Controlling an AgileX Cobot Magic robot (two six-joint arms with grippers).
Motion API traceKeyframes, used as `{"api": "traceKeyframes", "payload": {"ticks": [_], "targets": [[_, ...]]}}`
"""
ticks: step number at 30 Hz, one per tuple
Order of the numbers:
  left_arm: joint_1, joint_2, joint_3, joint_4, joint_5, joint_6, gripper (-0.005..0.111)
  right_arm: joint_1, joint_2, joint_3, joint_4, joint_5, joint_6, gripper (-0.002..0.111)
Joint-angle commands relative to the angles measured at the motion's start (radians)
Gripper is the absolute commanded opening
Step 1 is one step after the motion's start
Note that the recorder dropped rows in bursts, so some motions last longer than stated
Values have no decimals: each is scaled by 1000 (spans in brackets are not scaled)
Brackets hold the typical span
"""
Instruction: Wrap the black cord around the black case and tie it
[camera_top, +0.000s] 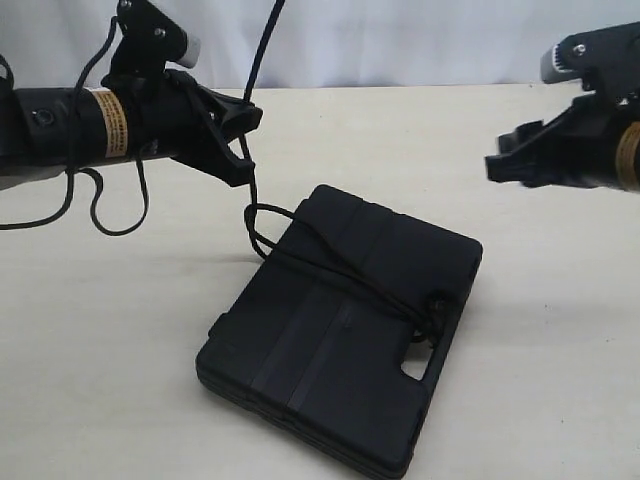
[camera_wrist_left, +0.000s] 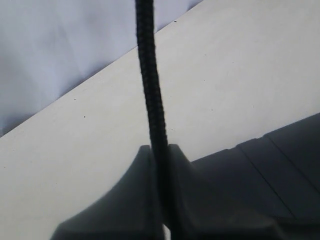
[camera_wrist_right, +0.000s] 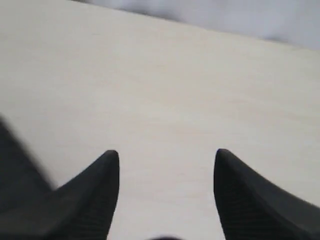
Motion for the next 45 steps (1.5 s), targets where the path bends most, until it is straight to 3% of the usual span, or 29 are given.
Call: {"api": "traceKeyframes", "payload": {"ticks": [1, 2, 5, 7, 9, 11, 15, 20, 26, 31, 38, 40, 43, 45], "targets": [[5, -7, -9, -5, 4, -6, 0, -5, 32, -35, 373, 532, -391, 42], [5, -7, -9, -12, 0, -4, 0, -31, 87, -111, 780, 689, -816, 38], [5, -7, -9, -12, 0, -4, 0, -55, 175, -268, 1515, 835, -1397, 38], [5, -7, -9, -12, 19, -6, 0, -24, 210, -275, 1856, 870, -1644, 38], [5, -7, -9, -12, 30, -11, 0, 39, 225, -229, 2037, 796, -1701, 38], [5, -7, -9, -12, 40, -11, 0, 150, 225, -177, 2014, 667, -1660, 38], [5, -7, -9, -12, 57, -11, 0, 294, 225, -126, 1827, 584, -1426, 38], [5, -7, -9, -12, 57, -11, 0, 397, 225, -63, 1650, 503, -1144, 38], [5, -7, -9, -12, 55, -11, 0, 408, 225, 15, 1531, 381, -882, 38], [5, -7, -9, -14, 44, -13, 0, 408, 248, 56, 1532, 213, -814, 38], [5, -7, -7, -55, 39, -13, 0, 404, 350, 60, 1483, 195, -760, 38], [5, -7, -7, -68, 24, -13, 0, 404, 353, 60, 1461, 153, -760, 32], [17, -45, -7, -70, 33, -16, 0, 382, 343, 60, 1432, 121, -751, 5], [34, -107, -9, -96, 60, -25, 0, 338, 331, 60, 1428, 112, -752, 4]]}}
